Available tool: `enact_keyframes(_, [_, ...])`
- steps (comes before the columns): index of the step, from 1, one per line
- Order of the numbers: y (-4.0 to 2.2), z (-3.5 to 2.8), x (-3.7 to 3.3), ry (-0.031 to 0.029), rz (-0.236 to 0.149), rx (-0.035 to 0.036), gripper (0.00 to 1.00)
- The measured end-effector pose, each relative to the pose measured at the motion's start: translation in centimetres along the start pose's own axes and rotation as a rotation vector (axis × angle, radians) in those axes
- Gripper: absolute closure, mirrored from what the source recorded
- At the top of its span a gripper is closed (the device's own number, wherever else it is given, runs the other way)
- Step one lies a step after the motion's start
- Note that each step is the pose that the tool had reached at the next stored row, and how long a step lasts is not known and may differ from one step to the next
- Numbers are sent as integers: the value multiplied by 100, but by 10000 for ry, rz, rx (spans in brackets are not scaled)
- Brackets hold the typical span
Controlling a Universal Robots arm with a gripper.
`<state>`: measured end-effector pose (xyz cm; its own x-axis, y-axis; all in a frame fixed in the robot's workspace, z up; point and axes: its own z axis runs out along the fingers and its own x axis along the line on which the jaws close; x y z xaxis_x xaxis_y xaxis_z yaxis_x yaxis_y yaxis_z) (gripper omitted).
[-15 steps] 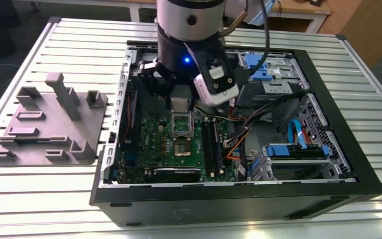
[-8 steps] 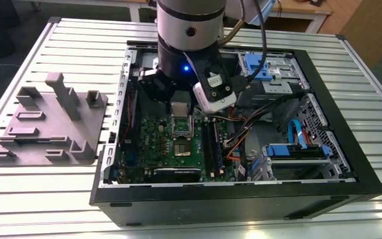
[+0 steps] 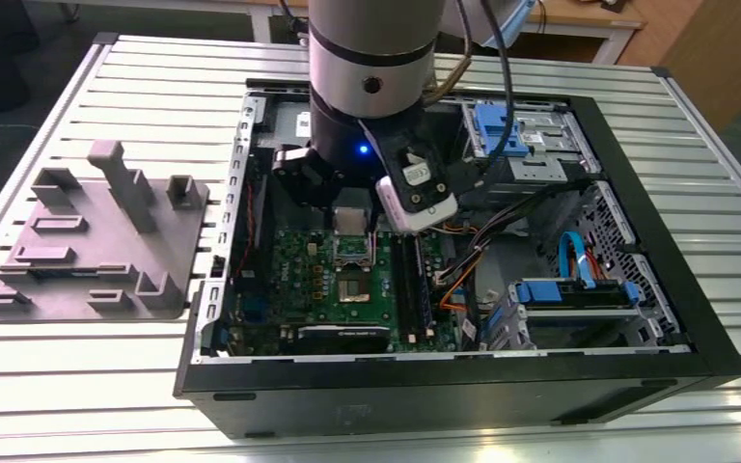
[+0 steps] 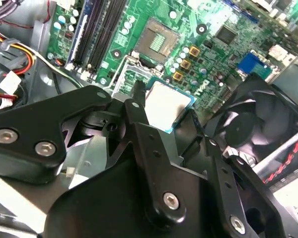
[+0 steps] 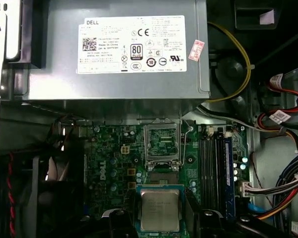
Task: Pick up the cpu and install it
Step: 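Pick up the cpu and move it towards the insertion slot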
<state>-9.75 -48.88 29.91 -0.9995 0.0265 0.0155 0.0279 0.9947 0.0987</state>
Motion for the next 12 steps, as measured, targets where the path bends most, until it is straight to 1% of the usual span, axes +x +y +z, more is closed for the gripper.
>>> enact_keyframes(2, [-1,19,-42,11,0,1,53])
enact_keyframes(4, [-3,48,-67,18,-1,0,53])
enact_keyframes(8, [-10,117,-73,19,-4,0,53])
enact_keyframes(12, [-11,123,-74,20,-5,2,53])
